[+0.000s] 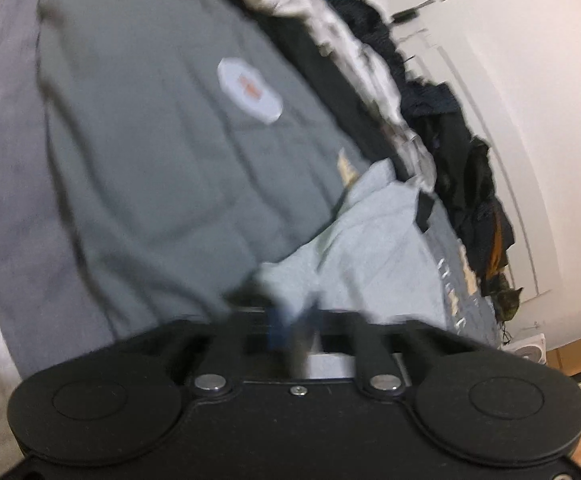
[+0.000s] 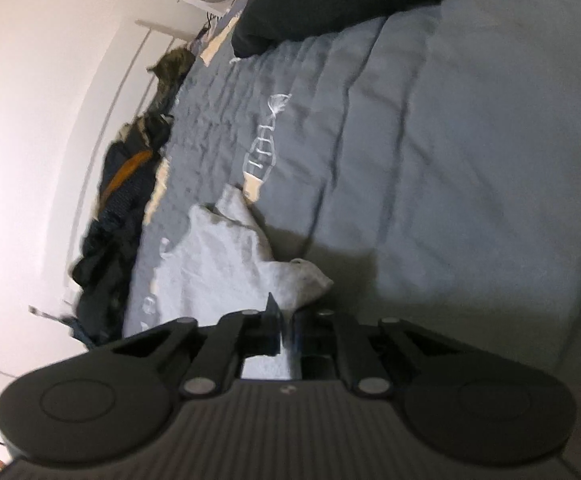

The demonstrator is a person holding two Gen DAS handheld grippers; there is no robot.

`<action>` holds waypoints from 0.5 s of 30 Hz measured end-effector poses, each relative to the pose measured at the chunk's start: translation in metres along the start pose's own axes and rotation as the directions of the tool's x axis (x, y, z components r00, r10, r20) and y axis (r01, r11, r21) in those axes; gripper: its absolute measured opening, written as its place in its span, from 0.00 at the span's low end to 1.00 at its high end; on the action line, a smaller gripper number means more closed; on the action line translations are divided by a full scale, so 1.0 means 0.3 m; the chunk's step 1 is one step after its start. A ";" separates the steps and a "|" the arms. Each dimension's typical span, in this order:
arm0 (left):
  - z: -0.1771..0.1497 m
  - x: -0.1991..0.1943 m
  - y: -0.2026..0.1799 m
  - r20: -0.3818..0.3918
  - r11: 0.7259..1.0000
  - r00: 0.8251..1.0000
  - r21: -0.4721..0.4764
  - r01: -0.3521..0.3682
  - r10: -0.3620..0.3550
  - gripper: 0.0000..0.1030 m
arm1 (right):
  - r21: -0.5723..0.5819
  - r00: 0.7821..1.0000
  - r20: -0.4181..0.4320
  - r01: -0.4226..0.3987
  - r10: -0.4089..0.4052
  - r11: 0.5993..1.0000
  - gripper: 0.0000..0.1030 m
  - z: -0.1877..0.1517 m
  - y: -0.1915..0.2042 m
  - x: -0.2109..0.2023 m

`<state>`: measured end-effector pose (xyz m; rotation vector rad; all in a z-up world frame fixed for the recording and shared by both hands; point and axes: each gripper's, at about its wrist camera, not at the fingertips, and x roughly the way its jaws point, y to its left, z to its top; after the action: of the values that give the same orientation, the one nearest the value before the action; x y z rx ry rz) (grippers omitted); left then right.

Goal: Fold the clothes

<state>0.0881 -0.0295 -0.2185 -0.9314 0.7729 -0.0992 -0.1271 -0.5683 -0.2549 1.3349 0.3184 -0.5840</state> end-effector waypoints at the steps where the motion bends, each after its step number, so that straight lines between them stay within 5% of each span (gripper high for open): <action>1: 0.008 -0.020 -0.006 0.013 1.000 1.000 -0.013 0.025 -0.025 0.02 | 0.023 1.000 0.003 -0.023 0.023 0.999 0.04 0.006 0.003 -0.018; 4: 0.028 -0.105 -0.032 0.061 0.996 0.994 -0.011 0.088 -0.087 0.02 | 0.084 0.995 0.013 -0.098 0.098 0.992 0.03 0.018 0.018 -0.093; 6: 0.025 -0.134 -0.046 0.059 0.998 0.997 0.030 0.050 -0.051 0.02 | 0.069 0.994 0.032 -0.108 0.107 0.992 0.03 0.018 0.034 -0.147; 8: 0.011 -0.106 -0.013 -0.014 0.999 0.999 0.011 -0.042 0.042 0.02 | 0.022 0.998 0.030 -0.049 0.048 0.999 0.03 0.006 0.038 -0.167; 11: -0.014 -0.036 0.062 -0.153 0.985 0.975 -0.034 -0.170 0.163 0.03 | -0.033 0.992 -0.023 0.120 -0.121 0.992 0.03 0.001 -0.007 -0.116; 15: 0.012 -0.071 0.001 -0.103 0.980 0.977 0.079 -0.181 0.189 0.10 | -0.001 0.983 -0.056 0.173 -0.173 0.985 0.07 0.033 -0.045 -0.116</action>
<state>0.0746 -0.0184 -0.2056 -0.7894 0.9500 -0.0137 -0.1641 -0.5720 -0.2452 1.3366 0.4826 -0.6930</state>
